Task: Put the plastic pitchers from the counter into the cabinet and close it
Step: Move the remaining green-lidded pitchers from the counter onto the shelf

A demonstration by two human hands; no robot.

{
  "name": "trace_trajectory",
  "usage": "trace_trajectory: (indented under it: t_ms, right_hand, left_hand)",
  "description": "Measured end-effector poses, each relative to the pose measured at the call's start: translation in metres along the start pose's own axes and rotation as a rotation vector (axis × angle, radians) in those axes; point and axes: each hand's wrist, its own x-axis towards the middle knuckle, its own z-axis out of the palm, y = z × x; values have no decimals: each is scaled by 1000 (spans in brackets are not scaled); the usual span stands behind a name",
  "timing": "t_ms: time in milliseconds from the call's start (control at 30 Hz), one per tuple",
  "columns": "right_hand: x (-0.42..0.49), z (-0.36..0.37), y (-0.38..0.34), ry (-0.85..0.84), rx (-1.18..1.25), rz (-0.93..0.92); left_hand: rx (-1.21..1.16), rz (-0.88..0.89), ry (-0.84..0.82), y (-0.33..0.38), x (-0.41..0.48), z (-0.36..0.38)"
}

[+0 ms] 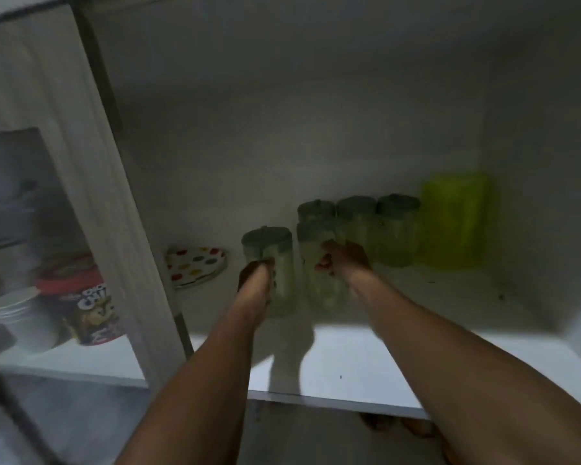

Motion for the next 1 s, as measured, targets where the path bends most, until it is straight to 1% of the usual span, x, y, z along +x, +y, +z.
trace_trajectory:
  t_ms: [67, 167, 267, 400, 433, 500, 533, 600, 633, 733, 833, 900, 1000]
  right_hand:
    - [20, 23, 6, -83, 30, 6]
    - [47, 54, 9, -161, 34, 21]
    - [71, 74, 10, -182, 2, 31]
    - [105, 90, 15, -200, -67, 35]
    - [111, 92, 16, -199, -80, 45]
    - [121, 95, 19, -204, -96, 54]
    - [125, 97, 21, -209, -94, 54]
    - [130, 100, 23, -215, -85, 59]
    - [133, 101, 24, -216, -87, 64]
    - [139, 107, 27, -226, -102, 82]
    - [142, 111, 26, -239, -106, 130]
    - [139, 113, 23, -255, -134, 170]
    - [135, 112, 19, -207, -205, 119]
  left_hand:
    - [34, -10, 26, 5, 22, -8]
    - [96, -2, -10, 10, 54, -18]
    - [109, -28, -16, 19, 78, -26]
    - [104, -68, 45, 33, 113, -30]
    - [145, -69, 68, 35, 120, -28]
    - [279, -8, 134, 36, 137, -26]
    - [405, 54, 140, 37, 146, -27]
    - [553, 162, 167, 39, 154, -28]
    - [668, 223, 177, 40, 155, -28]
    - [721, 275, 253, 34, 158, -30]
    - [737, 294, 277, 32, 154, -29]
    - [765, 277, 274, 30, 151, -28]
    - [796, 276, 277, 32, 139, -27]
